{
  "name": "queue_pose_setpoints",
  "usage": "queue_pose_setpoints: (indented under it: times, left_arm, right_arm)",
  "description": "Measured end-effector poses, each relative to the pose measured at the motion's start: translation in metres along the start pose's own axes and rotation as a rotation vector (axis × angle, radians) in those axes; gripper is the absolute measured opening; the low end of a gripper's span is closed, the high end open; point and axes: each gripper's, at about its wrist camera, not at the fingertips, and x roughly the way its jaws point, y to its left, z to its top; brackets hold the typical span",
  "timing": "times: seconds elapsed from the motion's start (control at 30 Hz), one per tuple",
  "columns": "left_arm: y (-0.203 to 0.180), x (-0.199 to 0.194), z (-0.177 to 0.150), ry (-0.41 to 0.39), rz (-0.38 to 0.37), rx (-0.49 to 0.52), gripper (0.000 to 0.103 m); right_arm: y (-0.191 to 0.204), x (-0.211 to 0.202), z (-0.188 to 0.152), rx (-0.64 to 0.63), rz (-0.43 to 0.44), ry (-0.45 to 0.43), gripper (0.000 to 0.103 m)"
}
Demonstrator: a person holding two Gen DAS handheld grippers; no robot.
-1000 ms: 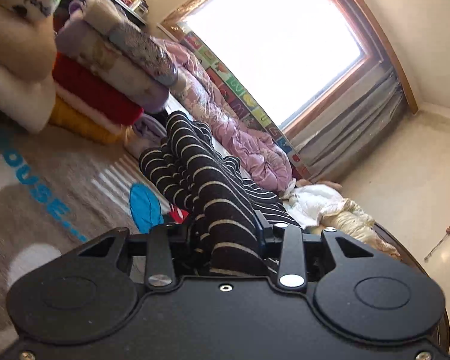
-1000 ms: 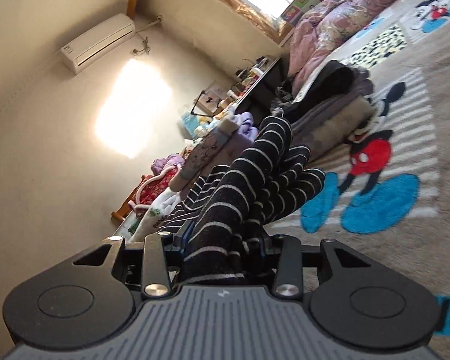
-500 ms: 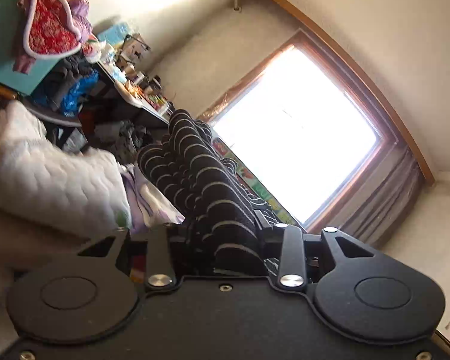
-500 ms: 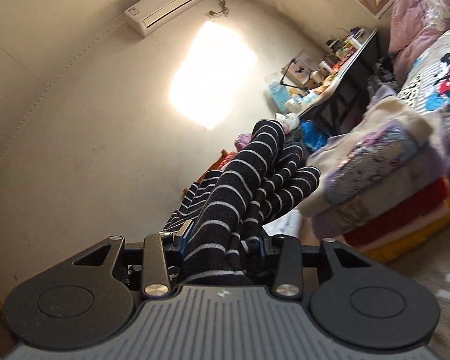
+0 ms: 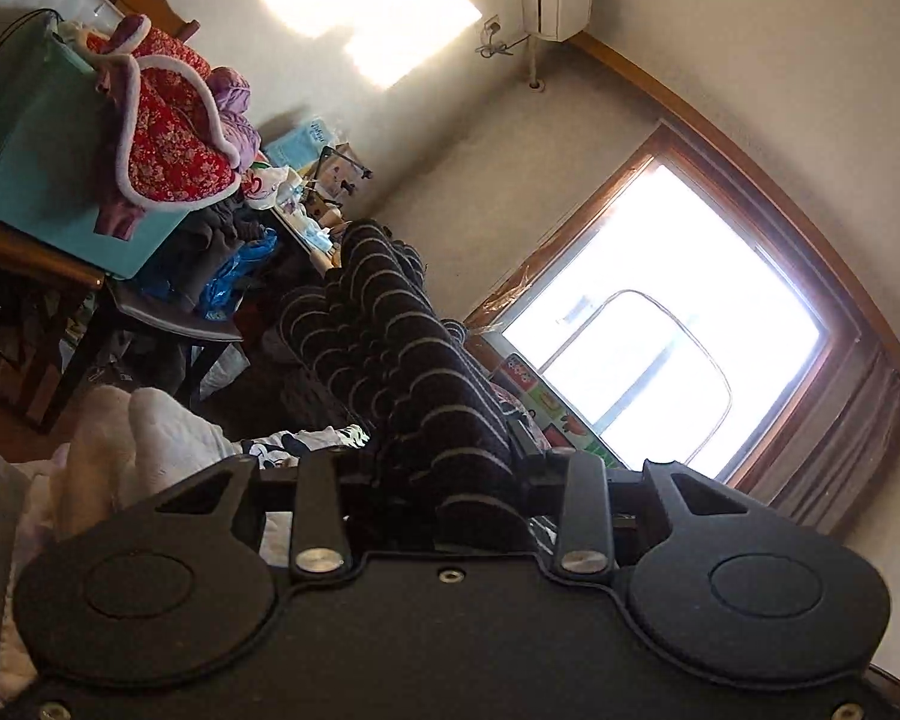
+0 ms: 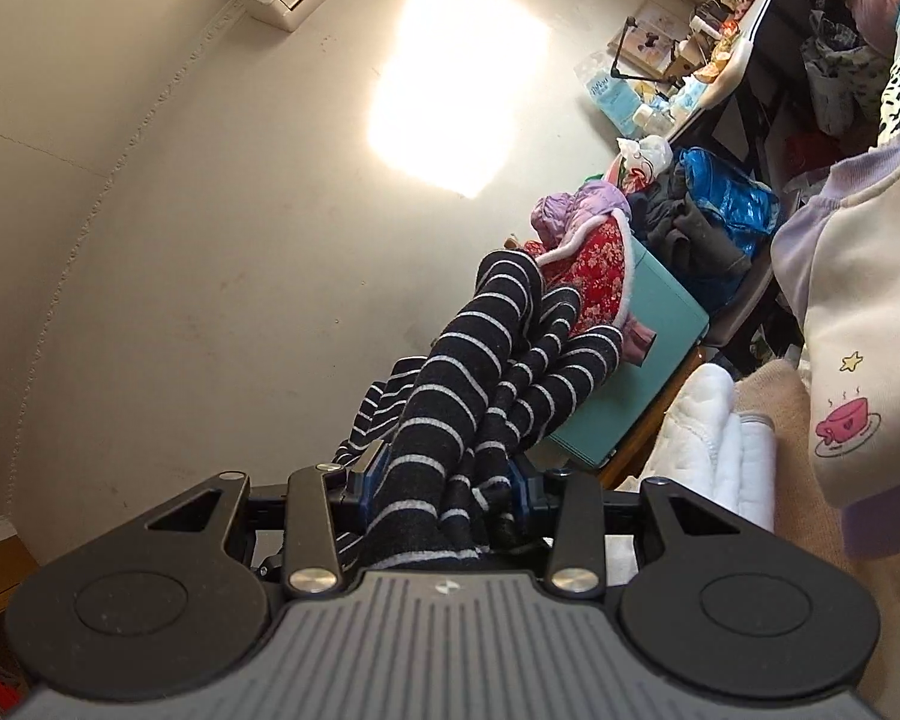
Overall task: Fold clothes
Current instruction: 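Carry the striped bundle with both grippers toward the folded clothes stack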
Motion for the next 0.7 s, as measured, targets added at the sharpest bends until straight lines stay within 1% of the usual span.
queue_pose_setpoints:
  times: [0.03,0.1,0.17,0.2,0.23,0.3,0.4,0.43,0.5,0.53,0.6,0.63,0.7]
  left_arm:
    - [0.007,0.003,-0.001,0.001,0.007,-0.010,0.035]
    - [0.026,0.009,-0.010,0.019,0.045,-0.034,0.035]
    - [0.050,0.015,-0.026,0.059,0.116,-0.065,0.035]
    - [0.061,0.017,-0.033,0.068,0.126,-0.091,0.035]
    - [0.069,0.016,-0.037,0.060,0.114,-0.119,0.035]
    - [0.074,0.012,-0.037,0.049,0.101,-0.130,0.037]
    - [0.066,0.010,-0.032,0.056,0.109,-0.114,0.040]
    - [0.061,0.008,-0.029,0.051,0.110,-0.090,0.040]
    - [0.050,0.003,-0.024,0.040,0.113,-0.042,0.054]
    - [0.044,-0.004,-0.021,0.022,0.120,-0.006,0.057]
    - [0.032,-0.018,-0.016,-0.015,0.134,0.064,0.060]
    - [0.028,-0.023,-0.016,-0.028,0.142,0.097,0.060]
    - [0.020,-0.032,-0.015,-0.054,0.159,0.161,0.060]
  right_arm:
    - [-0.008,0.005,0.001,0.010,-0.006,0.005,0.041]
    - [-0.026,0.013,-0.003,0.036,-0.039,0.010,0.041]
    - [-0.048,0.016,-0.011,0.056,-0.092,0.019,0.041]
    - [-0.053,0.017,-0.016,0.056,-0.106,0.019,0.041]
    - [-0.059,0.017,-0.020,0.057,-0.121,0.019,0.039]
    - [-0.068,0.016,-0.030,0.056,-0.148,0.019,0.039]
    - [-0.057,0.014,-0.033,0.005,-0.171,0.008,0.039]
    - [-0.052,0.014,-0.034,-0.014,-0.184,0.004,0.042]
    - [-0.035,0.010,-0.033,-0.086,-0.219,-0.011,0.047]
    - [-0.026,0.008,-0.033,-0.123,-0.237,-0.019,0.048]
    - [-0.008,-0.003,-0.033,-0.201,-0.279,-0.053,0.052]
    - [0.001,-0.009,-0.033,-0.255,-0.308,-0.080,0.056]
    - [0.020,-0.020,-0.036,-0.381,-0.376,-0.129,0.058]
